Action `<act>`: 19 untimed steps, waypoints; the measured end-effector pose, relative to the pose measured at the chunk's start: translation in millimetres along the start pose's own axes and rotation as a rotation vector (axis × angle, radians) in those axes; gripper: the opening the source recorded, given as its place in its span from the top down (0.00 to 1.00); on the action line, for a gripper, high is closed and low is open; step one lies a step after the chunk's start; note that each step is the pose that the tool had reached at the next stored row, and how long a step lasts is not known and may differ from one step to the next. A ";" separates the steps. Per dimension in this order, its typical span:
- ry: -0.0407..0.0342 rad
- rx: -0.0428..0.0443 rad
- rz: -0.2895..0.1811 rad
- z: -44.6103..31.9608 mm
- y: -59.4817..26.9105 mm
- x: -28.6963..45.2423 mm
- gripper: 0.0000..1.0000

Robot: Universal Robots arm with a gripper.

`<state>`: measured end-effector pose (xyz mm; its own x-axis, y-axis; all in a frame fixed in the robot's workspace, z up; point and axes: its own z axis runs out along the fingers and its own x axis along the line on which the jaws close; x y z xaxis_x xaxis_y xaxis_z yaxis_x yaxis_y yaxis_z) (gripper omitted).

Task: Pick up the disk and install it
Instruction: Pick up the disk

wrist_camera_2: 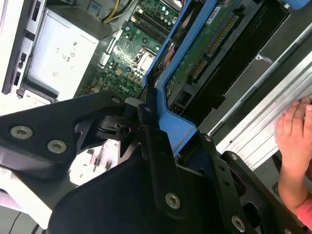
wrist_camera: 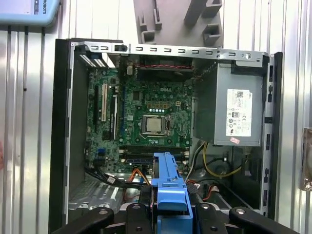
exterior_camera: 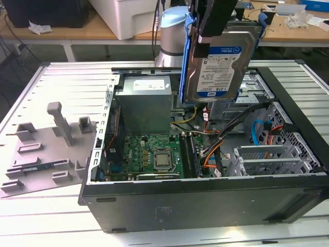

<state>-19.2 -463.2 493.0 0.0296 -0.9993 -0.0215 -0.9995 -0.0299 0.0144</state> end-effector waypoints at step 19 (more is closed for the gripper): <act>-0.0011 0.0014 0.068 -1.2 -19.7 42.6 0.63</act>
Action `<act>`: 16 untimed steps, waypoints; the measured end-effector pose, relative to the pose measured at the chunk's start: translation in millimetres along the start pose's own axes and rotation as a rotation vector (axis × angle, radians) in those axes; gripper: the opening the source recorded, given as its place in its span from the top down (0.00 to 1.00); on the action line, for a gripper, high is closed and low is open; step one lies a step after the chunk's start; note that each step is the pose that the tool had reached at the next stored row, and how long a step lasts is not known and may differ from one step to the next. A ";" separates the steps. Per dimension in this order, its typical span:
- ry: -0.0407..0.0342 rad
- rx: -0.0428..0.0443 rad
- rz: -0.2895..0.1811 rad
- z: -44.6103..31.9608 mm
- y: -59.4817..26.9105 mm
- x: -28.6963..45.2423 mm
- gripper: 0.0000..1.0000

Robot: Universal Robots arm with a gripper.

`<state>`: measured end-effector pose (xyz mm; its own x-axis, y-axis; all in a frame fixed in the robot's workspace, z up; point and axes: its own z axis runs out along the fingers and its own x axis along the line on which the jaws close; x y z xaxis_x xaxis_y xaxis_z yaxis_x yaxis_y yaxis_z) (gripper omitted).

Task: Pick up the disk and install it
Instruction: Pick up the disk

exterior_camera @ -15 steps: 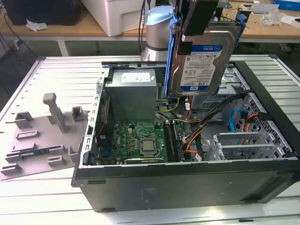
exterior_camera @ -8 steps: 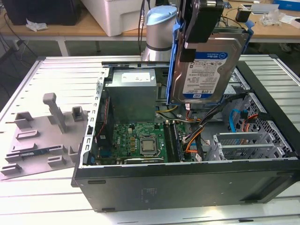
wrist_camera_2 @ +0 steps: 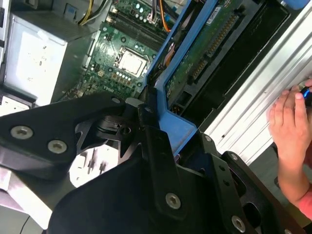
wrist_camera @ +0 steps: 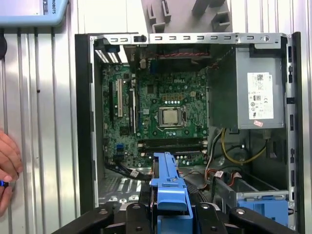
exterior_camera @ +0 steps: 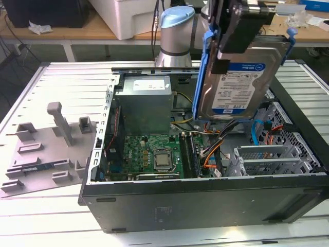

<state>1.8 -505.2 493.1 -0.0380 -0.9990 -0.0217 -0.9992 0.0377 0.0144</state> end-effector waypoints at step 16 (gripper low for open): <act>0.0000 0.0000 0.000 -1.3 -78.9 7.6 0.63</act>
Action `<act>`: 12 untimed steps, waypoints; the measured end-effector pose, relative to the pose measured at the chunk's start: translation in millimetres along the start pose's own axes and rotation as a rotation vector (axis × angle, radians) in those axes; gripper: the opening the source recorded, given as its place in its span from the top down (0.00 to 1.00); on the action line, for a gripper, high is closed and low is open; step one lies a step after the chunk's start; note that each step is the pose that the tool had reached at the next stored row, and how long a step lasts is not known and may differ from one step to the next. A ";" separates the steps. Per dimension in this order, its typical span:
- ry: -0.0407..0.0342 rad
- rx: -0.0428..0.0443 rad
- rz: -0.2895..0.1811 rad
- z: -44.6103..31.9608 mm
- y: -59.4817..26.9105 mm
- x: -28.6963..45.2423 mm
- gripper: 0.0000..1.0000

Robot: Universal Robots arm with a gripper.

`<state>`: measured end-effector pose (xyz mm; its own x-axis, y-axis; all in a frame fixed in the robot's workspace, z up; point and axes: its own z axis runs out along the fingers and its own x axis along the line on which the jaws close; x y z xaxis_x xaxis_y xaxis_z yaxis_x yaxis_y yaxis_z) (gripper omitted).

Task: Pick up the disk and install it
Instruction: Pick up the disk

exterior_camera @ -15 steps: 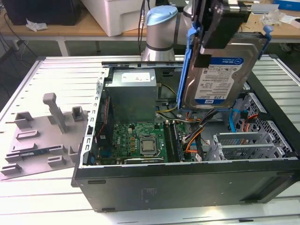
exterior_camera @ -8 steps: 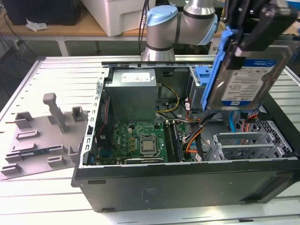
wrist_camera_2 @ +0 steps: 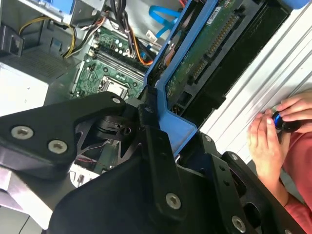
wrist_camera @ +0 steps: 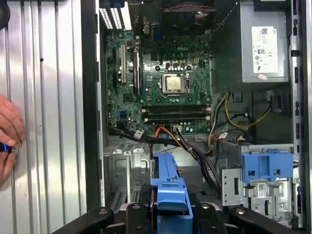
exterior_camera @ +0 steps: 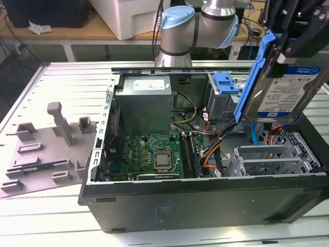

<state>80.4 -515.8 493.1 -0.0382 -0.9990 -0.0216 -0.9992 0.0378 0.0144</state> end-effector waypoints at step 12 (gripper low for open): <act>0.0005 0.0000 0.000 0.0 -0.8 8.7 0.63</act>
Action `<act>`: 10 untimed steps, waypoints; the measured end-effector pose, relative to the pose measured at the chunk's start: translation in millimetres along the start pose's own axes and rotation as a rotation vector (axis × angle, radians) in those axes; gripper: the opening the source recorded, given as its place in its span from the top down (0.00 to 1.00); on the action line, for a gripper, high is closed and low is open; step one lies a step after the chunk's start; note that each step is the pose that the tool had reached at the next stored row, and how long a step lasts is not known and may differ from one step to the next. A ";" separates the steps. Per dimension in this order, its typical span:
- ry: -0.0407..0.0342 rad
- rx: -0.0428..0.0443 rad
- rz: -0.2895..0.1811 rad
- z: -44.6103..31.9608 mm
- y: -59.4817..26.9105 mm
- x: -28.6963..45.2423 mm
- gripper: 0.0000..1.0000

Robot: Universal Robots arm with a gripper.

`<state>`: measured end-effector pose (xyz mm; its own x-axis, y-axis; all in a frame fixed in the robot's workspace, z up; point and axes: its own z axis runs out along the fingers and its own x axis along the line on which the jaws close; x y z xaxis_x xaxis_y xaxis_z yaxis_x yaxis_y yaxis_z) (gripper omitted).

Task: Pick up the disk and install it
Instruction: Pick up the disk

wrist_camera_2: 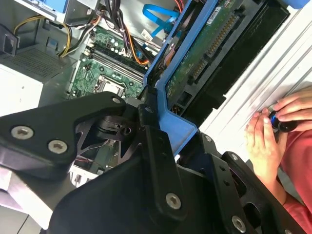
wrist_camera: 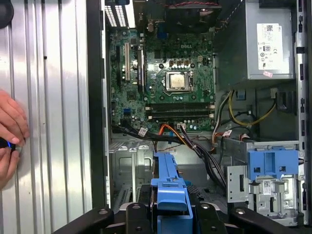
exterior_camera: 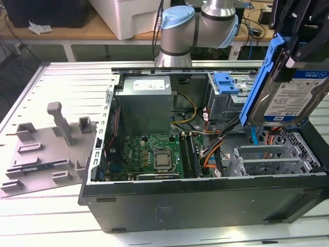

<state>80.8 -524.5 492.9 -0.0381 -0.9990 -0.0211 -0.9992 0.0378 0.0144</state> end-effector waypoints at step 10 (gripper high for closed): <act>0.0001 0.0000 0.000 3.4 -0.3 5.6 0.63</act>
<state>80.8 -530.1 489.3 -0.0381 -0.9991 -0.0210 -0.9992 0.0378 0.0144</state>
